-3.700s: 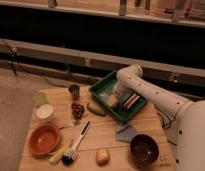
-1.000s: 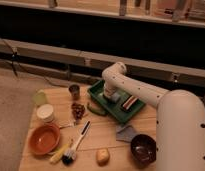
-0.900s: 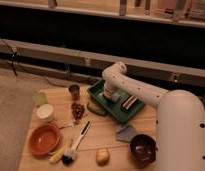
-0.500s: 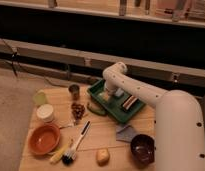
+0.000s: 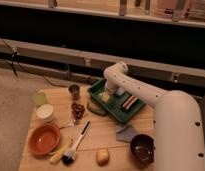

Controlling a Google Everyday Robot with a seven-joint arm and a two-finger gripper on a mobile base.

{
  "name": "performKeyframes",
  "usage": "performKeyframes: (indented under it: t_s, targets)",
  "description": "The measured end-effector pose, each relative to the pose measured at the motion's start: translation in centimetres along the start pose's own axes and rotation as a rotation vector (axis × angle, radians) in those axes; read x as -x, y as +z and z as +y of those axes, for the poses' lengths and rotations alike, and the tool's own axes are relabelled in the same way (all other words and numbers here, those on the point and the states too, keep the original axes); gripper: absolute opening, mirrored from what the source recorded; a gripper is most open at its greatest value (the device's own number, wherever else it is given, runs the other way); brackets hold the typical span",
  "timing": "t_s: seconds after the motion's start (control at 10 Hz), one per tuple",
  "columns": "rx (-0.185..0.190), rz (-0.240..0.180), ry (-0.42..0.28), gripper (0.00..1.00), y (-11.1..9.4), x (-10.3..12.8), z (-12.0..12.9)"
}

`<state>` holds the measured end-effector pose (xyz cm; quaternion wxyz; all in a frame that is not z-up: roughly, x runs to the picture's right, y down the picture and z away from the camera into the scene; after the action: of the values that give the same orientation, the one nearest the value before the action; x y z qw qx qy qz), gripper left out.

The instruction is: Place sponge in red bowl

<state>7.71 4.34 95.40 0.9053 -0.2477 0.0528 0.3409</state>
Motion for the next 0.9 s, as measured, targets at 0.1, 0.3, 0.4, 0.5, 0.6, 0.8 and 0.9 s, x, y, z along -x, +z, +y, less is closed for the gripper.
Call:
performKeyframes:
  t_s: [0.1,0.3,0.4,0.5,0.6,0.8,0.9]
  targets:
    - [-0.006,-0.006,-0.006,0.8,-0.4,0.3,0.0]
    - [-0.022,-0.012,-0.006,0.8,-0.9,0.6,-0.3]
    - [-0.028,-0.013,-0.002,0.8,-1.0,0.8,-0.6]
    - [-0.035,-0.015,0.012,0.8,-0.9,0.9,-1.4]
    - [-0.037,-0.009,0.022,0.8,-0.6,0.7,-2.5]
    - [-0.036,-0.008,0.047,0.8,0.2,0.4,-4.5]
    - [-0.036,-0.007,0.061,0.8,0.4,0.3,-5.5]
